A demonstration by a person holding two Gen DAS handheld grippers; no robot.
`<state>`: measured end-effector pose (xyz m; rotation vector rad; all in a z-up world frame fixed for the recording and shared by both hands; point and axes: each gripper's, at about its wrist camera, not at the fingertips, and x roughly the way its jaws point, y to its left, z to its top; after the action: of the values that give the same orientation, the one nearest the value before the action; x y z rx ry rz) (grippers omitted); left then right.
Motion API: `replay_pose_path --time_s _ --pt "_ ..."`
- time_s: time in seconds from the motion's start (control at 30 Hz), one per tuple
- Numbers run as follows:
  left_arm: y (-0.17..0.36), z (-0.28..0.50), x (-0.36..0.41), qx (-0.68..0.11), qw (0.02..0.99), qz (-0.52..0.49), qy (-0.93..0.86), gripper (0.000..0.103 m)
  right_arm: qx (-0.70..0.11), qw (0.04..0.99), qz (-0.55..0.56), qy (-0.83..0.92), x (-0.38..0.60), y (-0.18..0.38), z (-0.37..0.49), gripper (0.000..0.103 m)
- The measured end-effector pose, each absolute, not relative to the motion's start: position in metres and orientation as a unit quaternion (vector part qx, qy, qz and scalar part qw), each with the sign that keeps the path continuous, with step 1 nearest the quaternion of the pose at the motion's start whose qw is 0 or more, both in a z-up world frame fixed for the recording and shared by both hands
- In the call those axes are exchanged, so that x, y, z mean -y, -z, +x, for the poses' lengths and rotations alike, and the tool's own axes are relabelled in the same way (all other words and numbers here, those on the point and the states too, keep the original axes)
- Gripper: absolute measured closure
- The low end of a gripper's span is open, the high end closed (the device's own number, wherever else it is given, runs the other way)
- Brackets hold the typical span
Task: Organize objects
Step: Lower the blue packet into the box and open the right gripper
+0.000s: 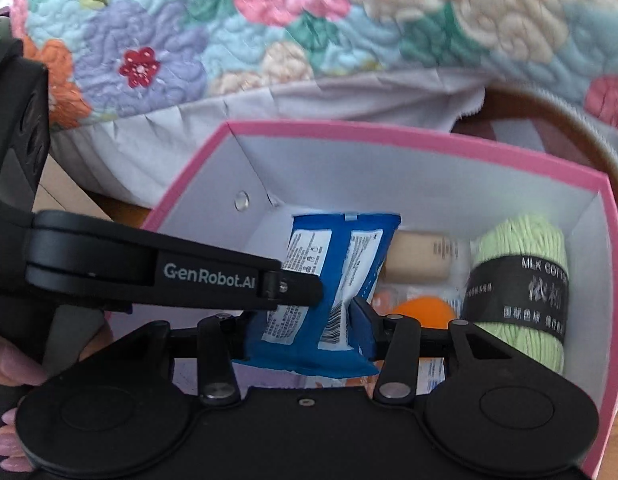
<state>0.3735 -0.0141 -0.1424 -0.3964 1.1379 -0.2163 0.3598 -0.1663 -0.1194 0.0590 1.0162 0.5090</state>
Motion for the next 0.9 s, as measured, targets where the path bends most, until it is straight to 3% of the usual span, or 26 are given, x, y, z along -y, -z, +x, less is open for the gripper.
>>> replay_pose_path --time_s 0.13,0.23,0.33,0.73,0.77,0.83,0.9 --pt "0.145 0.373 0.014 -0.532 0.82 -0.184 0.103 0.082 -0.47 0.849 0.016 -0.242 0.17 0.116 0.35 0.05" --pt "0.147 0.372 0.015 -0.527 0.827 -0.169 0.095 0.082 -0.462 0.85 -0.022 -0.251 0.165 0.116 0.344 0.086" --pt "0.148 0.371 0.019 -0.526 0.83 -0.162 0.095 0.082 -0.463 0.853 -0.048 -0.234 0.16 0.12 0.343 0.092" --pt "0.128 0.345 0.017 -0.518 0.844 -0.101 0.098 0.082 -0.448 0.867 -0.034 -0.215 0.169 0.112 0.325 0.085" --pt "0.125 0.342 0.015 -0.519 0.843 -0.102 0.096 0.082 -0.442 0.869 -0.025 -0.221 0.172 0.107 0.321 0.081" --pt "0.118 0.336 0.011 -0.518 0.844 -0.102 0.095 0.082 -0.431 0.871 -0.005 -0.233 0.176 0.095 0.315 0.06" --pt "0.11 0.33 0.008 -0.518 0.844 -0.1 0.094 0.081 -0.425 0.874 -0.004 -0.235 0.178 0.085 0.31 0.059"
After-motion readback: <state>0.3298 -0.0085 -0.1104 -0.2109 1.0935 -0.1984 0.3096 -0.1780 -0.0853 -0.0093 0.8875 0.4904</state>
